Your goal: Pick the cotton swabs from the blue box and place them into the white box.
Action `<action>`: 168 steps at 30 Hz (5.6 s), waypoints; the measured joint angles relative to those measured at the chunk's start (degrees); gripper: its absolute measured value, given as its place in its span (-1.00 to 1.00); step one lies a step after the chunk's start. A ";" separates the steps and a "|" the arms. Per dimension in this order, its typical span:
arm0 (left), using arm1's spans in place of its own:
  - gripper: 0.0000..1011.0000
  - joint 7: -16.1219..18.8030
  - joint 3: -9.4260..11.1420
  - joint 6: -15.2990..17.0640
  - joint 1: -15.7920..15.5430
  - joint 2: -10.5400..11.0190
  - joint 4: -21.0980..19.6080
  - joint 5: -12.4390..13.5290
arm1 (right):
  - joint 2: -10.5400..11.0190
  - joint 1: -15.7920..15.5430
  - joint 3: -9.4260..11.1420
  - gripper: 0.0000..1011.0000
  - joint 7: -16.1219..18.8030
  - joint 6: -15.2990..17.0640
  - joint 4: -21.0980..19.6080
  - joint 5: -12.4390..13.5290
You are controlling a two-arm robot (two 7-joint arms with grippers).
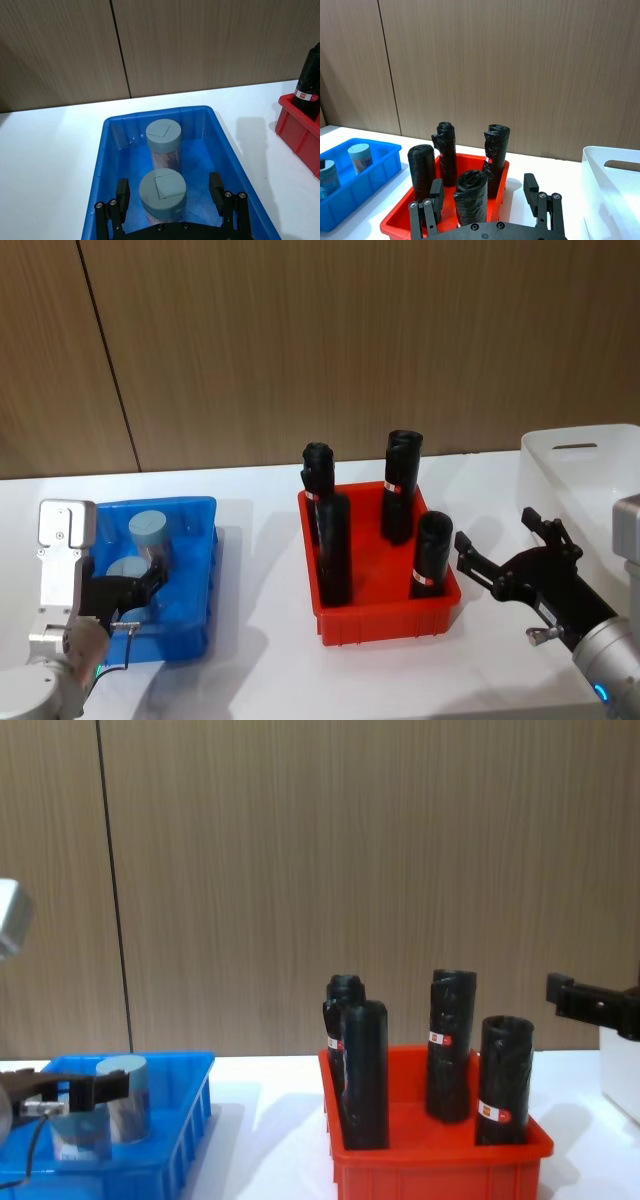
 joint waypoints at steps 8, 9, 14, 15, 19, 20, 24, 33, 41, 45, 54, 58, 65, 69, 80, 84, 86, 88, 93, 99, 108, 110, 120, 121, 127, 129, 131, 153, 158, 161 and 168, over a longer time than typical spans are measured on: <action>0.99 -0.50 -0.25 1.34 -1.80 -0.95 2.95 0.59 | 0.00 0.00 0.00 0.98 0.00 0.00 0.00 0.00; 0.99 -0.77 -0.30 1.52 -2.17 -1.13 3.60 0.68 | 0.00 0.00 0.00 0.98 0.00 0.00 0.00 0.00; 0.99 -1.76 -0.45 1.88 -3.38 -1.73 5.69 0.95 | 0.00 0.00 0.00 0.98 0.00 0.00 0.00 0.00; 0.99 -1.90 -0.47 1.90 -3.56 -1.82 6.01 0.98 | 0.00 0.00 0.00 0.98 0.00 0.00 0.00 0.00; 0.99 -2.71 -0.57 1.93 -4.44 -2.27 7.54 1.12 | 0.00 0.00 0.00 0.98 0.00 0.00 0.00 0.00; 0.99 -2.80 -0.59 1.92 -4.61 -2.35 7.84 1.14 | 0.00 0.00 0.00 0.98 0.00 0.00 0.00 0.00; 0.99 -3.79 -0.67 1.63 -5.62 -2.86 9.78 1.22 | 0.00 0.00 0.00 0.98 0.00 0.00 0.00 0.00; 0.94 -5.27 -0.85 1.01 -7.21 -3.74 13.11 1.22 | 0.00 0.00 0.00 0.98 0.00 0.00 0.00 0.00; 0.61 -5.67 -1.04 0.61 -7.73 -4.12 14.55 1.06 | 0.00 0.00 0.00 0.98 0.00 0.00 0.00 0.00; 0.35 -5.74 -1.16 0.21 -7.77 -4.21 14.88 1.00 | 0.00 0.00 0.00 0.98 0.00 0.00 0.00 0.00; 0.30 -6.27 -1.40 -1.77 -7.41 -4.17 14.80 1.17 | 0.00 0.00 0.00 0.98 0.00 0.00 0.00 0.00; 0.30 -7.05 -1.50 -3.81 -6.92 -3.94 13.87 2.00 | 0.00 0.00 0.00 0.98 0.00 0.00 0.00 0.00; 0.30 -9.04 -1.65 -6.60 -5.83 -3.27 11.04 3.63 | 0.00 0.00 0.00 0.98 0.00 0.00 0.00 0.00; 0.30 -10.69 -1.78 -7.69 -5.27 -2.77 8.97 4.34 | 0.00 0.00 0.00 0.98 0.00 0.00 0.00 0.00; 0.30 -17.81 -2.35 -9.44 -3.65 -1.02 2.57 5.32 | 0.00 0.00 0.00 0.98 0.00 0.00 0.00 0.00; 0.30 -20.65 -2.53 -9.59 -3.31 -0.46 0.80 5.34 | 0.00 0.00 0.00 0.98 0.00 0.00 0.00 0.00; 0.30 -22.53 -2.61 -9.63 -3.16 -0.14 -0.14 5.33 | 0.00 0.00 0.00 0.98 0.00 0.00 0.00 0.00; 0.30 -23.76 -2.65 -9.66 -3.08 0.04 -0.63 5.32 | 0.00 0.00 0.00 0.98 0.00 0.00 0.00 0.00; 0.30 -27.30 -2.75 -9.73 -2.97 0.53 -1.89 5.05 | 0.00 0.00 0.00 0.98 0.00 0.00 0.00 0.00; 0.30 -33.51 -2.77 -9.76 -3.11 1.00 -3.09 4.27 | 0.00 0.00 0.00 0.98 0.00 0.00 0.00 0.00; 0.30 -41.62 -2.45 -9.58 -4.07 1.03 -3.30 2.50 | 0.00 0.00 0.00 0.98 0.00 0.00 0.00 0.00; 0.30 -42.86 -2.35 -9.49 -4.35 0.93 -3.11 2.11 | 0.00 0.00 0.00 0.98 0.00 0.00 0.00 0.00; 0.30 -52.40 -1.44 -8.12 -6.60 -0.30 -0.71 -1.37 | 0.00 0.00 0.00 0.98 0.00 0.00 0.00 0.00; 0.30 -52.40 -1.44 -8.12 -6.60 -0.30 -0.71 -1.37 | 0.00 0.00 0.00 0.98 0.00 0.00 0.00 0.00; 0.30 -58.02 -0.49 -6.66 -8.43 -1.59 1.67 -3.83 | 0.00 0.00 0.00 0.98 0.00 0.00 0.00 0.00; 0.30 -59.26 -0.24 -6.16 -8.80 -1.87 2.16 -4.27 | 0.00 0.00 0.00 0.98 0.00 0.00 0.00 0.00; 0.30 -60.72 0.10 -5.49 -9.29 -2.23 2.78 -4.69 | 0.00 0.00 0.00 0.98 0.00 0.00 0.00 0.00; 0.30 -64.47 2.06 -3.35 -10.53 -3.17 4.76 -5.18 | 0.00 0.00 0.00 0.98 0.00 0.00 0.00 0.00; 0.30 -64.50 2.19 -3.30 -10.56 -3.15 4.83 -5.13 | 0.01 0.02 0.06 0.98 0.15 0.00 0.00 -0.01; 0.30 -64.52 2.28 -3.28 -10.57 -3.13 4.86 -5.10 | 0.07 0.03 0.11 0.98 0.30 0.04 -0.03 -0.01; 0.30 -64.56 2.37 -3.23 -10.58 -3.10 4.90 -5.06 | 0.51 0.31 0.41 0.98 2.06 0.83 -0.34 0.00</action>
